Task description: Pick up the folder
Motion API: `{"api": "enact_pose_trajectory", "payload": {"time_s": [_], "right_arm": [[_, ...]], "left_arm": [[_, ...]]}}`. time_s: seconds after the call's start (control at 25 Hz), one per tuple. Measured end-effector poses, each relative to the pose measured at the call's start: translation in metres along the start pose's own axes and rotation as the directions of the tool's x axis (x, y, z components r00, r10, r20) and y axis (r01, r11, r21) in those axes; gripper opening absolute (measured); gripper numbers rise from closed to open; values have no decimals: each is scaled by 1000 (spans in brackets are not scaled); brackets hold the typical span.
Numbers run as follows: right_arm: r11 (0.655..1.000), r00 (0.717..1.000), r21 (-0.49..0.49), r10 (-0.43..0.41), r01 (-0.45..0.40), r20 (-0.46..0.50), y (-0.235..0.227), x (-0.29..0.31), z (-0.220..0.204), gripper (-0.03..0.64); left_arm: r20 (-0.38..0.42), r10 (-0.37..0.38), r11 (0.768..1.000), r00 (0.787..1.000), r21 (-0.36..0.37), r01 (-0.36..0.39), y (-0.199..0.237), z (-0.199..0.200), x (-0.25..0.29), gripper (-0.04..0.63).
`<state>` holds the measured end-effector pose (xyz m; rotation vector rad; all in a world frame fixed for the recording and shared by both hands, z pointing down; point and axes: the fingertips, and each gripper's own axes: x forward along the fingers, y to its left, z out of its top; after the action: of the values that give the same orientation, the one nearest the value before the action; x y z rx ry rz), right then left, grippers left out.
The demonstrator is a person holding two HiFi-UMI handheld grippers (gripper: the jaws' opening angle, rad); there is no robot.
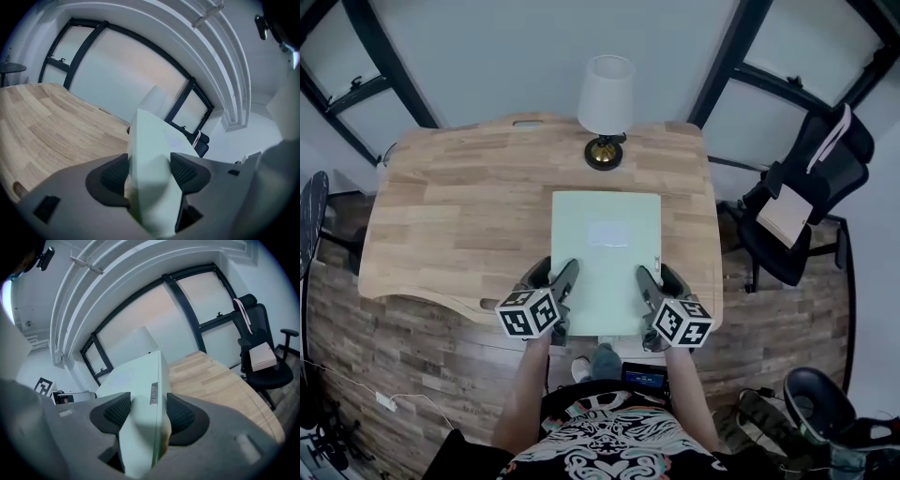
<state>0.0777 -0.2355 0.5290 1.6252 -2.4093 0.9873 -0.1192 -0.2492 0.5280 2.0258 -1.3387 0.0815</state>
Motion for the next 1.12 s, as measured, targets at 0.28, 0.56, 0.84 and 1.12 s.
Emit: {"api": "enact_pose_trajectory", "payload": {"time_s": [0.28,0.56,0.84,1.12], "right_arm": [[1000,1000,-18,21,-21,15,13,-8,9,235],[999,998,-20,38,-37,50,23,-20,21,233],[999,997,-11,43,-43,57,23,-31,21,232],[999,997,-11,49,-48,57,26,-34,18,229]], "left_arm": [[23,16,1000,1000,7,-16,-7,11,-16,268],[51,12,1000,999,25,-14,-19,25,-29,268],[52,6,1000,999,27,-7,-27,23,-36,268],[51,12,1000,999,27,-13,-26,22,-42,268]]}}
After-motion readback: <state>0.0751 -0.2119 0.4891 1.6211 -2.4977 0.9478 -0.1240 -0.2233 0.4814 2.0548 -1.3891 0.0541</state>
